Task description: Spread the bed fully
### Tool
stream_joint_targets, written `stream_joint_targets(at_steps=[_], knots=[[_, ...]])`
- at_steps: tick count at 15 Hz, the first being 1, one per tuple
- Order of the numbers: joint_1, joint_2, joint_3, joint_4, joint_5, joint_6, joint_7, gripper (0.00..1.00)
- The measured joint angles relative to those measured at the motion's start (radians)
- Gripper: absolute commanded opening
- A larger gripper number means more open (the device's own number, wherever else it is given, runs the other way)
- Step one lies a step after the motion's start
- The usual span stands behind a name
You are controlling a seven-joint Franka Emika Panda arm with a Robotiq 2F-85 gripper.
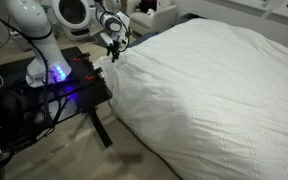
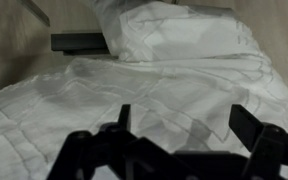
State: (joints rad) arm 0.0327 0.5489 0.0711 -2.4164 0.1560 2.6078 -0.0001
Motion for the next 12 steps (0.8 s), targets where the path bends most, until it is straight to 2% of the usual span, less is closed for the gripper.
stream_joint_targets(at_steps=[9, 10, 11, 12], knots=[[-0.097, 0.110, 0.086, -0.099, -0.004, 0.462, -0.017, 1.00], [-0.111, 0.123, 0.097, -0.106, -0.010, 0.505, -0.017, 0.75], [-0.123, 0.135, 0.105, -0.110, -0.019, 0.536, -0.017, 0.74], [-0.131, 0.144, 0.108, -0.111, -0.030, 0.551, -0.017, 0.68]])
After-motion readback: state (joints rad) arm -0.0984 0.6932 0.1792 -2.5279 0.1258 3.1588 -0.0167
